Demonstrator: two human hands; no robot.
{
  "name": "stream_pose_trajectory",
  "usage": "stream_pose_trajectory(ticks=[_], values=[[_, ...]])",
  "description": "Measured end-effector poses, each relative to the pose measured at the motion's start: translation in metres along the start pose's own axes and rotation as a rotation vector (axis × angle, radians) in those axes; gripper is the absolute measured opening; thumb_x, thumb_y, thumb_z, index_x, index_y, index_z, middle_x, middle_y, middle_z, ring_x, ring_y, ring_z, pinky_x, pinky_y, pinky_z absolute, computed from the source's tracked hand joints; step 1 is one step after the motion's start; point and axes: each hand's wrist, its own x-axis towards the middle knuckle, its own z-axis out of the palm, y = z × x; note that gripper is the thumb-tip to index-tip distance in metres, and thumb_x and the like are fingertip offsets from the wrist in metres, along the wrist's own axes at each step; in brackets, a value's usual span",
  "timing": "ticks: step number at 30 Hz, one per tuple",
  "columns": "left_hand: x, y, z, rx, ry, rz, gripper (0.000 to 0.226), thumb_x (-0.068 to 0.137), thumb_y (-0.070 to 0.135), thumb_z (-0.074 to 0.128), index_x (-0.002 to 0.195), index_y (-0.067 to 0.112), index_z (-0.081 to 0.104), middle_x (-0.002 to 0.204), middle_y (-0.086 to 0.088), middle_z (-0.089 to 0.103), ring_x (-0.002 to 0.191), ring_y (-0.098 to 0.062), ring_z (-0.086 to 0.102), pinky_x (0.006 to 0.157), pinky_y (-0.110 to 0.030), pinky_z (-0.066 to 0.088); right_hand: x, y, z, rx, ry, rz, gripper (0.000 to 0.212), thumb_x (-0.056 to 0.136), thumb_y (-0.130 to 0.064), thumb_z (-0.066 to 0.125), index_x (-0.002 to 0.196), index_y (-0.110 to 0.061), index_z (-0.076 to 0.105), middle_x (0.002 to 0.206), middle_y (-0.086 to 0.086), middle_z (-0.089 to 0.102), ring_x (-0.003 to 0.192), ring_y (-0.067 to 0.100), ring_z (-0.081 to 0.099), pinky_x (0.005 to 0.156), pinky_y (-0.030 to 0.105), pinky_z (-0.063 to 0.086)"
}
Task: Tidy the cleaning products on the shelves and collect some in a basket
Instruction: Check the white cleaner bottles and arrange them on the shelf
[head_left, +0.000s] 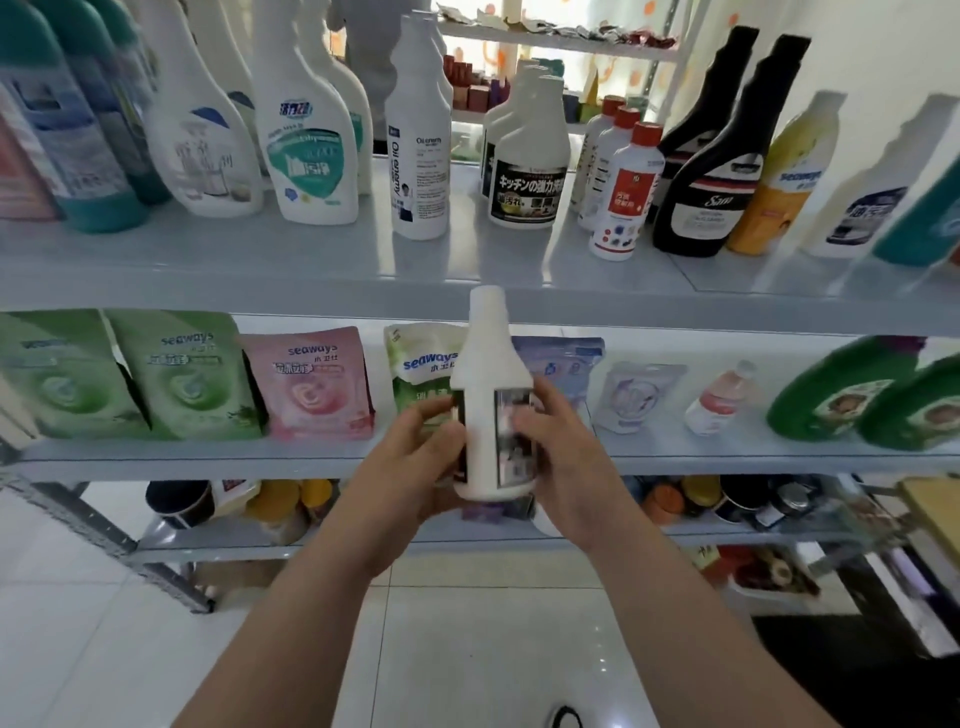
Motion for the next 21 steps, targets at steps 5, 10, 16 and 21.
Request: stream_pose_trajectory(ticks=[5, 10, 16, 21], values=[[0.0, -0.006, -0.012, 0.287, -0.106, 0.209, 0.088, 0.06, 0.032, 0.095, 0.135, 0.042, 0.049, 0.128, 0.011, 0.068, 0.118, -0.014, 0.067, 0.087, -0.038, 0.062, -0.014, -0.003, -0.012, -0.231, -0.115, -0.16, 0.091, 0.074, -0.016, 0.085, 0.15, -0.043, 0.043, 0.143, -0.003, 0.058, 0.131, 0.022, 0.059, 0.095, 0.042, 0.058], [0.009, -0.01, 0.003, 0.378, -0.008, 0.352, 0.083, 0.063, 0.033, 0.088, 0.136, 0.047, 0.052, 0.138, 0.01, 0.057, 0.13, -0.013, 0.056, 0.092, -0.043, 0.061, -0.014, -0.012, -0.03, -0.306, -0.121, -0.251, 0.091, 0.075, -0.008, 0.086, 0.148, -0.041, 0.043, 0.148, -0.005, 0.055, 0.139, 0.024, 0.053, 0.109, 0.049, 0.051], [0.025, -0.016, 0.043, -0.103, 0.05, 0.165, 0.054, 0.084, 0.007, 0.056, 0.133, 0.029, 0.058, 0.122, -0.005, 0.072, 0.117, -0.031, 0.067, 0.091, -0.05, 0.061, 0.001, -0.03, -0.06, -0.128, -0.05, -0.154, 0.045, 0.094, -0.029, 0.062, 0.14, -0.033, 0.062, 0.138, 0.002, 0.066, 0.13, 0.024, 0.06, 0.097, 0.041, 0.055], [0.038, -0.013, 0.083, -0.448, 0.008, -0.136, 0.04, 0.096, 0.033, 0.044, 0.102, 0.017, 0.08, 0.099, -0.011, 0.077, 0.082, -0.035, 0.075, 0.049, -0.038, 0.059, 0.014, -0.042, -0.086, -0.125, -0.079, -0.096, 0.041, 0.099, -0.031, 0.045, 0.132, -0.037, 0.07, 0.141, -0.003, 0.065, 0.135, 0.018, 0.057, 0.103, 0.043, 0.047]])
